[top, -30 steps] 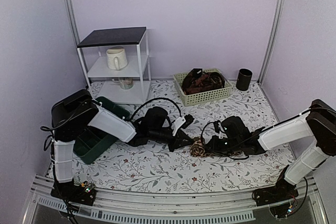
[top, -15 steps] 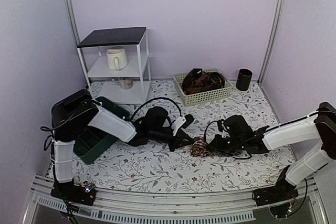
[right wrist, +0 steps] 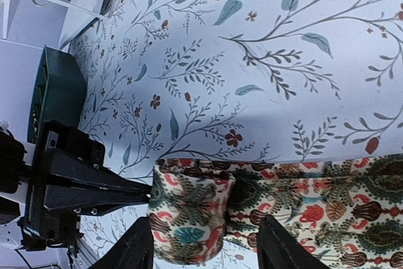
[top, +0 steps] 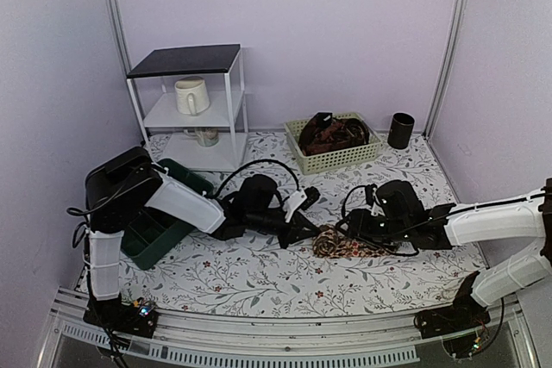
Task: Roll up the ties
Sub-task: Roll the tie at the center of the board.
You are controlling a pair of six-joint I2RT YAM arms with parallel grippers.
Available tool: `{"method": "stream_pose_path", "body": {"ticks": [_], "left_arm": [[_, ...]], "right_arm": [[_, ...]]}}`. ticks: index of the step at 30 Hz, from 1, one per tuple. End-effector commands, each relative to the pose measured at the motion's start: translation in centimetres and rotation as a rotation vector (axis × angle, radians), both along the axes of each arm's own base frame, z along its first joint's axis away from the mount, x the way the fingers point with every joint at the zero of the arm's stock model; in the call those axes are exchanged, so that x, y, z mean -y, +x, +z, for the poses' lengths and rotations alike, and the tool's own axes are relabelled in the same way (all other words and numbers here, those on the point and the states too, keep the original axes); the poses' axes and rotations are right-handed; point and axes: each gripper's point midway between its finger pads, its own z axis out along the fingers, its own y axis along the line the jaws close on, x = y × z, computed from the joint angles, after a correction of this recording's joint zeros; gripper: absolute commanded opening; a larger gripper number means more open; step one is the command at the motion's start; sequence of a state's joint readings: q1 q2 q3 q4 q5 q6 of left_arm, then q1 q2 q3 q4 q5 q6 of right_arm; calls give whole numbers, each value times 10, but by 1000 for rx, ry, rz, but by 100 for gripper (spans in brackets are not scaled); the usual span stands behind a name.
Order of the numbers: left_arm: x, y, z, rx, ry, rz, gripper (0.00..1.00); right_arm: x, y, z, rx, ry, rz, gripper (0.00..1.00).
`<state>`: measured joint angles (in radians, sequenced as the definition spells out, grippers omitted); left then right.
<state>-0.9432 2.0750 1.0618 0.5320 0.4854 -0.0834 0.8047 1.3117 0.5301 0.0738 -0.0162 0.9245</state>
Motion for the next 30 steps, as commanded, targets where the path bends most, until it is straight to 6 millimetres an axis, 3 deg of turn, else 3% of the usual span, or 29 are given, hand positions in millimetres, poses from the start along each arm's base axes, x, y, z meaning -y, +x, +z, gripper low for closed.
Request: {"method": "stream_pose_path", "body": {"ticks": [1, 6, 13, 19, 30], "left_arm": [[7, -5, -5, -7, 12, -15, 0], [7, -6, -6, -7, 17, -15, 0], [8, -6, -3, -4, 13, -15, 0], [5, -3, 6, 13, 9, 6, 3], [-1, 0, 8, 28, 20, 42, 9]], "right_arm": [[-21, 9, 12, 8, 49, 33, 60], [-35, 6, -1, -25, 31, 66, 65], [-30, 6, -31, -71, -63, 71, 62], [-15, 0, -45, -56, -130, 88, 43], [14, -10, -49, -17, -156, 107, 44]]}}
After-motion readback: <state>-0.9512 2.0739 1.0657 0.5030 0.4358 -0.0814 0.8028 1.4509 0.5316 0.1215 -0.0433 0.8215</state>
